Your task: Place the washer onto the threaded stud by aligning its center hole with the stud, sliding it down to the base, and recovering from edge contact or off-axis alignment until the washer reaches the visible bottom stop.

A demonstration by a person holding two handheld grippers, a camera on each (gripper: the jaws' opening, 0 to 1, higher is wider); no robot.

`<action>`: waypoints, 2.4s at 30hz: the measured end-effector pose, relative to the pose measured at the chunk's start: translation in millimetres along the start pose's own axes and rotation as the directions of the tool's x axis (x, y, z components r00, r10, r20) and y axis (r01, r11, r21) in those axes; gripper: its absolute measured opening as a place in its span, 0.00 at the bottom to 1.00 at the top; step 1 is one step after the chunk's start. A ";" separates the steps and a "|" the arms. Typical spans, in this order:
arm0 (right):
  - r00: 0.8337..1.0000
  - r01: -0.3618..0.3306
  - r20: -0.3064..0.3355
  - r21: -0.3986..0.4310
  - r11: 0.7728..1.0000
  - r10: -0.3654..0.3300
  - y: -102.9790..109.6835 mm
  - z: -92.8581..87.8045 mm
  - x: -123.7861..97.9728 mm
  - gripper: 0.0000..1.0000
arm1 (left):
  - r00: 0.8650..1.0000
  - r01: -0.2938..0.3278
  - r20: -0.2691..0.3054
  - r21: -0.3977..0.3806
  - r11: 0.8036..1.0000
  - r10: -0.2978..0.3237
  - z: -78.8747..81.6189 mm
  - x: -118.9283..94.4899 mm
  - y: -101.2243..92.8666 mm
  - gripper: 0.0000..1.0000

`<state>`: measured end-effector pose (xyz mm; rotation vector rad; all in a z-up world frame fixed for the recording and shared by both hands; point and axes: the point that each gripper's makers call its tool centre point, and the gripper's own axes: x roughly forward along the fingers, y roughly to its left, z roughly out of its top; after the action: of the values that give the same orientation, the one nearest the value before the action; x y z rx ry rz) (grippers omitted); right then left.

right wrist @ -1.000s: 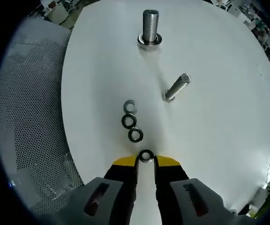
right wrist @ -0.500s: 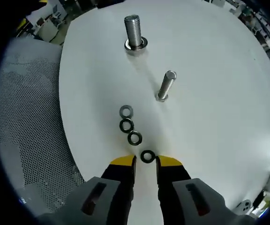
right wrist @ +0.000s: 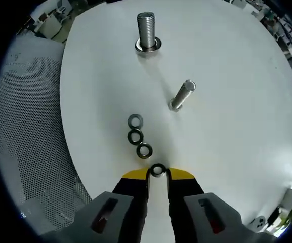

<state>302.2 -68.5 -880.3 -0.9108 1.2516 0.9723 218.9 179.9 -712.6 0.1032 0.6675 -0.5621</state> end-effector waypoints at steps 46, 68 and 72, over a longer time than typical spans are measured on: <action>0.986 0.046 0.157 0.067 0.997 -0.057 -12.3 40.2 -44.9 0.13 | 1.000 -0.024 -0.008 0.007 1.000 0.024 -0.8 -1.1 4.6 0.26; 0.966 0.091 0.242 0.008 0.996 -0.090 -22.5 81.9 -65.3 0.13 | 1.000 -0.024 -0.006 0.005 1.000 0.024 -0.8 -0.5 5.0 0.26; 0.965 0.093 0.246 0.007 0.996 -0.092 -23.3 86.2 -64.8 0.13 | 1.000 -0.021 -0.007 0.004 1.000 0.021 -0.7 -0.4 4.7 0.26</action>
<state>348.9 -1.0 -806.6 -0.8174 0.9887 0.9822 220.7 184.3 -713.3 0.1160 0.6711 -0.5432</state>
